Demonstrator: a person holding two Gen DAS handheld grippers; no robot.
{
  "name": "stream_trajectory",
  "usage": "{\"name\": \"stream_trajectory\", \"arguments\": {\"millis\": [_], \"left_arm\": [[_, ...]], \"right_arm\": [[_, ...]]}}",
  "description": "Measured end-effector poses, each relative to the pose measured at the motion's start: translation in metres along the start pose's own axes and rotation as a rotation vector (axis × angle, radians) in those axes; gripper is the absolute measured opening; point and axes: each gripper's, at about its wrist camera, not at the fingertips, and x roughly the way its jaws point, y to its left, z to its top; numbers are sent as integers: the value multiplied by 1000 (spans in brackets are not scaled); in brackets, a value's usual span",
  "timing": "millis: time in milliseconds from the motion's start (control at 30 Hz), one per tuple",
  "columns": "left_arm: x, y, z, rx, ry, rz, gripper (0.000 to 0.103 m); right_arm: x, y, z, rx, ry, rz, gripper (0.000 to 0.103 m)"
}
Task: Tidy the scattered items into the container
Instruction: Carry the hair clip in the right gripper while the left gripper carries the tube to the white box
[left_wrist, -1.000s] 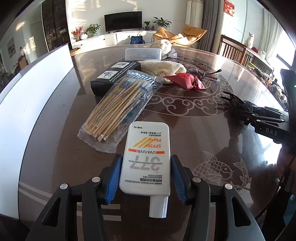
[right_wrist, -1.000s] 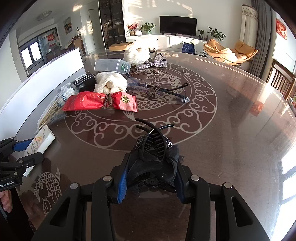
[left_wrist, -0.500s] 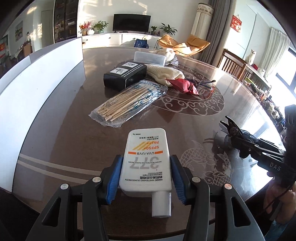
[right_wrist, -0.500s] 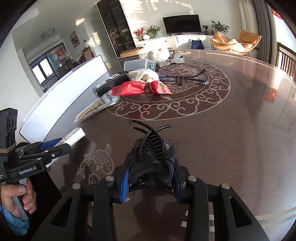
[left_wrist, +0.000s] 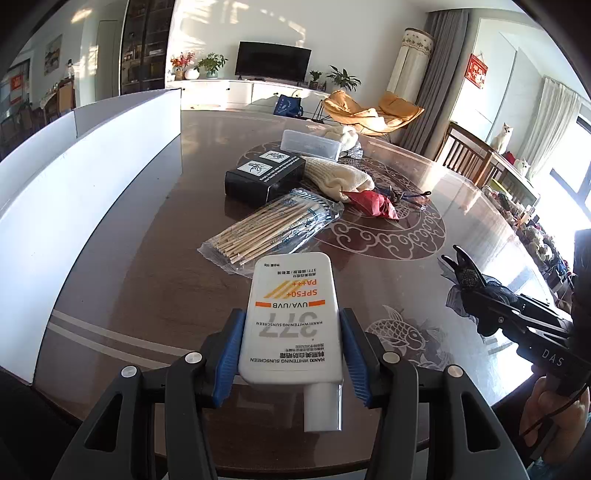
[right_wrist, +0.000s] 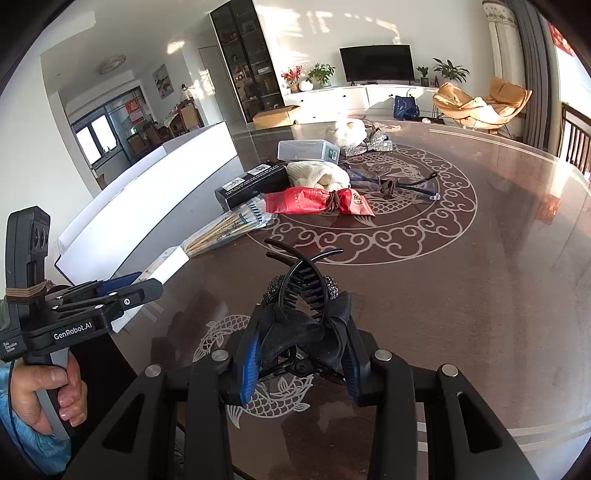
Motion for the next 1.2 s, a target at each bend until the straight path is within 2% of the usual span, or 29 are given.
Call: {"name": "stream_trajectory", "arguments": {"millis": [167,333,467,667,867,967,1033,1133,1200], "left_arm": [[-12,9,9,-35,-29,3,51],[-46,41,30,-109,-105,25,51],[-78,94,56,-183,-175,79,51],[-114,196,92,-278,-231,230,51],[-107,296,107,-408,-171,337,51],[-94,327,110,-435,-109,365,51],[-85,339,109,-447,-66,373,51],[-70,350,109,-465,13,369,51],[-59,353,107,-475,68,370,53]], "right_arm": [[0,4,3,-2,2,15,38],[4,27,29,-75,-16,48,38],[15,66,68,-155,-41,105,38],[48,161,146,-240,-61,289,38],[124,290,202,-383,13,411,38],[176,345,211,-462,83,397,38],[207,370,210,-504,134,369,38],[245,389,207,-497,224,364,40],[262,394,206,-472,281,352,53]]}}
